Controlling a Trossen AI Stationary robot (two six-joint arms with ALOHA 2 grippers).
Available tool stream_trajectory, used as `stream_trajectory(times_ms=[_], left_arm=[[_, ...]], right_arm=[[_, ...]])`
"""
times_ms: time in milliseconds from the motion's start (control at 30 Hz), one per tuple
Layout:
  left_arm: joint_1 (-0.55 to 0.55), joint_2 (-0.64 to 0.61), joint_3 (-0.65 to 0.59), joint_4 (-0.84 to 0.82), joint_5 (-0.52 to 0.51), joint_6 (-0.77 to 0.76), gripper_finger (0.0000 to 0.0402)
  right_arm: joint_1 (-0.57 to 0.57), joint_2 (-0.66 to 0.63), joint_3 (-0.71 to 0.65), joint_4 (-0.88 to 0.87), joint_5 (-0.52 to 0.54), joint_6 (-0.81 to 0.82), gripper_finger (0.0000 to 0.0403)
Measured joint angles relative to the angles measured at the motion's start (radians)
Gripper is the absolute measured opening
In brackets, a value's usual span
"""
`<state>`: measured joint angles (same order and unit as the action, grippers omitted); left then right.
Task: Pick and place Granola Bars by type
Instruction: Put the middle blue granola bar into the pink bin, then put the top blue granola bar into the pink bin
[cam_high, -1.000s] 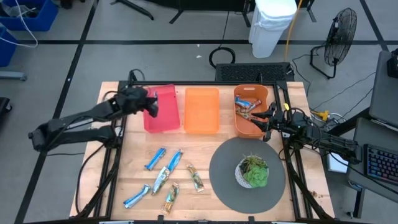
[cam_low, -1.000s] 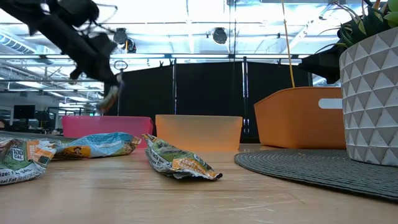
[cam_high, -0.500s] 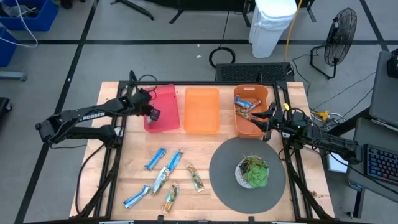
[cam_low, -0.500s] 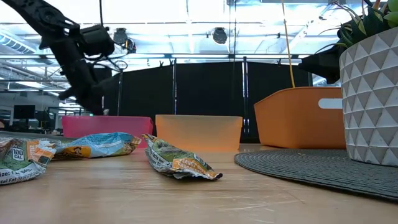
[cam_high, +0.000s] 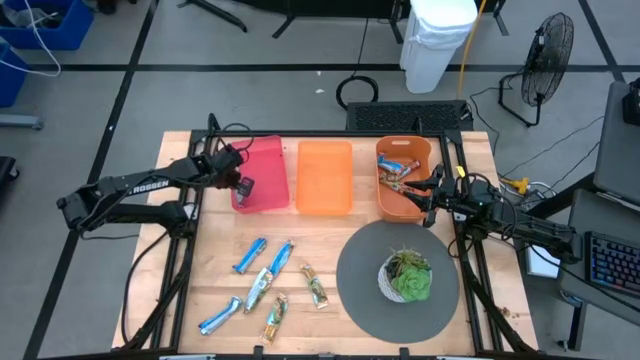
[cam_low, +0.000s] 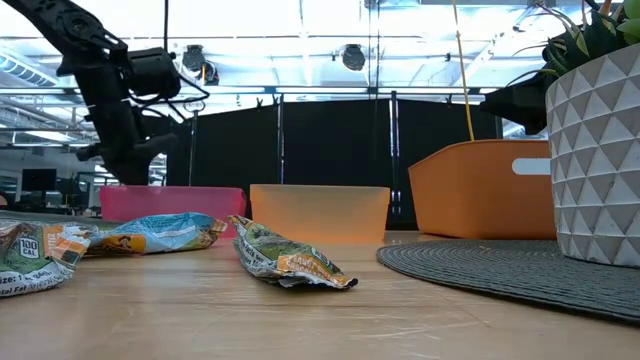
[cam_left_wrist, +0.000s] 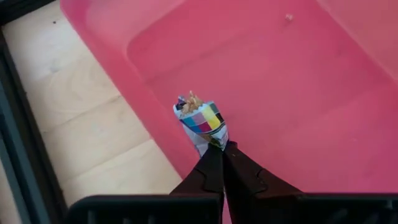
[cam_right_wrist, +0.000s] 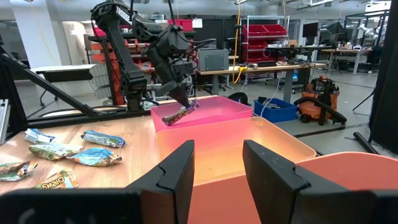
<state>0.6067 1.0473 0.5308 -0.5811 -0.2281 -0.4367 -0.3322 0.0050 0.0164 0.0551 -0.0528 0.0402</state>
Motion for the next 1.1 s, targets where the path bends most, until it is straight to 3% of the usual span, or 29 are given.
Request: stream_trajectory(times_ms=[300,500,567,700,800,1100], left_arm=[[0.000,0.000,0.000,0.041,0.016,-0.018,0.0058],[0.000,0.000,0.000,0.100,0.030,-0.015,0.0068],[-0.004,-0.002,0.000,0.142,0.113,-0.007,0.0068],[-0.036,-0.003,0.000,0.239,0.390,0.006,0.0069],[-0.078,-0.003,0.001,0.258,0.551,-0.058,0.0069],[-0.335,-0.003,0.001,0.265,0.624,-0.161,0.0069]], right_arm=[[0.000,0.000,0.000,0.000,0.000,0.000,0.0128],[0.000,0.000,0.000,0.000,0.000,0.000,0.0128],[0.000,0.000,0.000,0.000,0.000,0.000,0.0128],[0.000,0.000,0.000,0.000,0.000,0.000,0.0128],[0.000,0.000,0.000,0.000,0.000,0.000,0.0128],[0.000,0.000,0.000,0.000,0.000,0.000,0.0128]])
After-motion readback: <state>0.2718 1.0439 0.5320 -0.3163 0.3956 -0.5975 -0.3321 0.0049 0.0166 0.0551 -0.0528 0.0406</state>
